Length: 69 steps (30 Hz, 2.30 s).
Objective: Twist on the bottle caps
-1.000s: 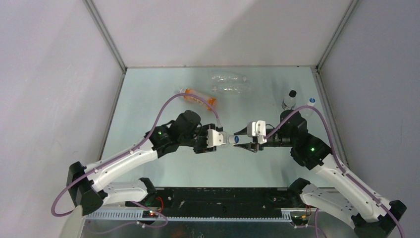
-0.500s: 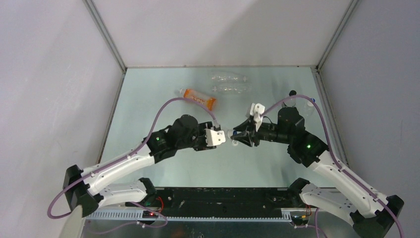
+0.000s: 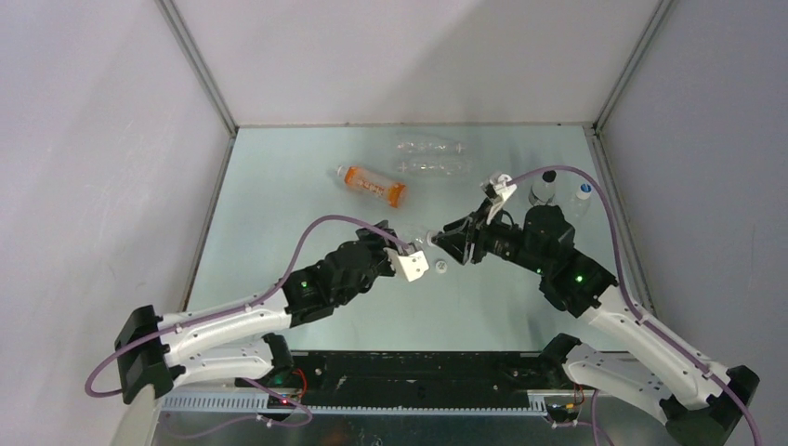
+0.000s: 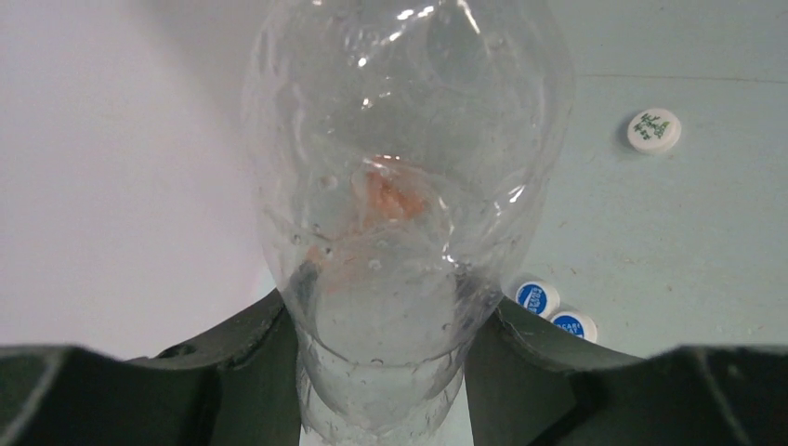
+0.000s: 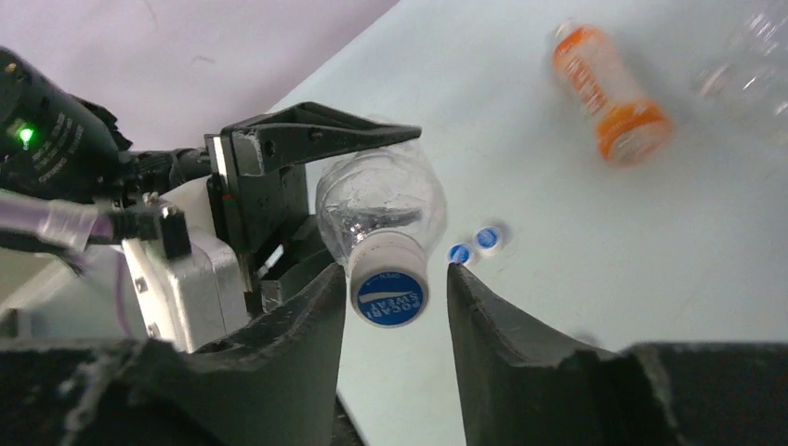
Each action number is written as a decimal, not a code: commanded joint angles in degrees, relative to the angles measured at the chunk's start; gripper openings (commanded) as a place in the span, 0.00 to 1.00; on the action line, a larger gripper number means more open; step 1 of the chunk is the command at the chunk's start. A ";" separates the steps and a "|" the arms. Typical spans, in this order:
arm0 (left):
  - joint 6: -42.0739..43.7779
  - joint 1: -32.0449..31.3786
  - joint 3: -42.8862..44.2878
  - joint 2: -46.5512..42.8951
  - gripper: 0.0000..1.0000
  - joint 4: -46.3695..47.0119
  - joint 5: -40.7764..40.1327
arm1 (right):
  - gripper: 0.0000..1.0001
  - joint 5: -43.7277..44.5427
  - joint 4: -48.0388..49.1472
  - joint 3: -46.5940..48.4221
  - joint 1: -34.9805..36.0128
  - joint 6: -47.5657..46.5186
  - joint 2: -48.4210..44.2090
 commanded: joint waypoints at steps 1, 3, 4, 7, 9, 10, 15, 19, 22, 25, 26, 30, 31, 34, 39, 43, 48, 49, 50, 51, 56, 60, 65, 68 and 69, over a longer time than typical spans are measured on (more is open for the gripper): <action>-4.61 3.73 4.31 -1.10 0.02 -8.59 7.86 | 0.50 -6.56 4.67 0.33 -1.93 -20.82 -4.59; -6.65 6.02 6.24 -1.30 0.02 -13.92 14.49 | 0.56 -11.62 1.41 0.29 -2.65 -30.79 -5.91; -7.23 6.68 6.93 -1.35 0.02 -16.97 18.99 | 0.58 -15.47 0.12 0.32 -3.30 -34.34 -6.24; -8.05 9.32 9.92 -0.93 0.02 -21.49 26.93 | 0.60 -22.08 -5.36 0.46 -4.73 -46.41 -6.96; -8.11 10.24 11.76 -0.28 0.02 -24.66 31.47 | 0.60 -26.81 -7.53 0.95 -5.44 -50.23 -6.89; -8.00 10.47 12.37 0.05 0.02 -26.47 34.02 | 0.59 -28.94 -7.78 1.19 -5.60 -51.00 -6.81; -7.36 10.94 17.13 3.04 0.02 -31.63 41.22 | 0.58 -31.55 -7.90 2.00 -5.30 -53.10 -5.64; -7.04 10.87 19.05 4.77 0.02 -33.68 42.99 | 0.58 -31.42 -8.76 2.58 -4.77 -54.44 -4.83; -6.88 10.93 19.99 5.62 0.02 -34.60 43.61 | 0.57 -31.61 -8.74 2.72 -4.52 -54.60 -4.41; -6.78 10.87 20.61 5.87 0.02 -35.23 43.99 | 0.54 -31.81 -8.82 3.17 -4.09 -54.36 -4.29; -6.78 10.93 20.62 5.87 0.02 -35.23 43.96 | 0.53 -31.81 -9.04 3.15 -4.08 -54.39 -4.24; -6.84 10.93 21.01 6.03 0.02 -35.27 43.82 | 0.47 -31.93 -9.10 3.23 -3.84 -53.53 -3.66; -6.84 10.94 21.04 6.11 0.02 -35.19 43.83 | 0.46 -32.04 -9.14 3.16 -3.82 -53.40 -3.62; -6.94 10.95 21.35 6.34 0.02 -34.94 43.90 | 0.40 -32.27 -9.48 3.16 -3.89 -52.92 -3.35; -7.59 10.91 21.39 6.46 0.02 -33.74 43.25 | 0.23 -31.99 -9.83 3.20 -3.81 -50.68 -2.64; -9.04 10.68 19.66 5.57 0.03 -29.95 37.77 | 0.00 -28.54 -6.51 3.14 -3.75 -40.37 -2.11; -8.35 7.42 13.25 1.08 0.03 -16.35 20.72 | 0.00 -10.64 -2.77 2.80 -2.75 -16.76 -1.20; -6.05 5.22 10.90 0.08 0.03 -14.49 14.26 | 0.00 -7.83 -2.19 2.58 -2.62 -9.02 -1.35; -4.73 4.00 9.57 -0.30 0.03 -10.44 10.94 | 0.00 -3.21 -1.90 1.79 -2.39 -5.08 -1.45; -1.61 1.35 6.99 -0.68 0.03 -8.28 5.16 | 0.00 -1.52 -0.90 0.74 -2.31 3.38 -1.75; 2.92 -3.60 0.19 0.11 0.04 6.00 -4.93 | 0.00 3.34 3.83 -1.97 -1.96 11.36 -2.02; -3.63 -2.22 1.65 0.81 0.04 1.91 -1.57 | 0.28 -0.03 5.28 -2.04 -2.15 0.16 -3.80; -13.12 1.73 2.88 0.34 0.05 -2.19 6.33 | 0.61 -0.87 4.92 -2.04 -2.15 -9.77 -6.66; -17.22 2.92 3.10 0.12 0.06 -2.08 11.04 | 0.64 -1.82 6.52 -2.94 -1.81 -10.98 -7.11; -17.92 2.98 3.12 0.21 0.06 -1.84 11.71 | 0.65 -1.88 8.55 -3.42 -1.75 -10.57 -7.25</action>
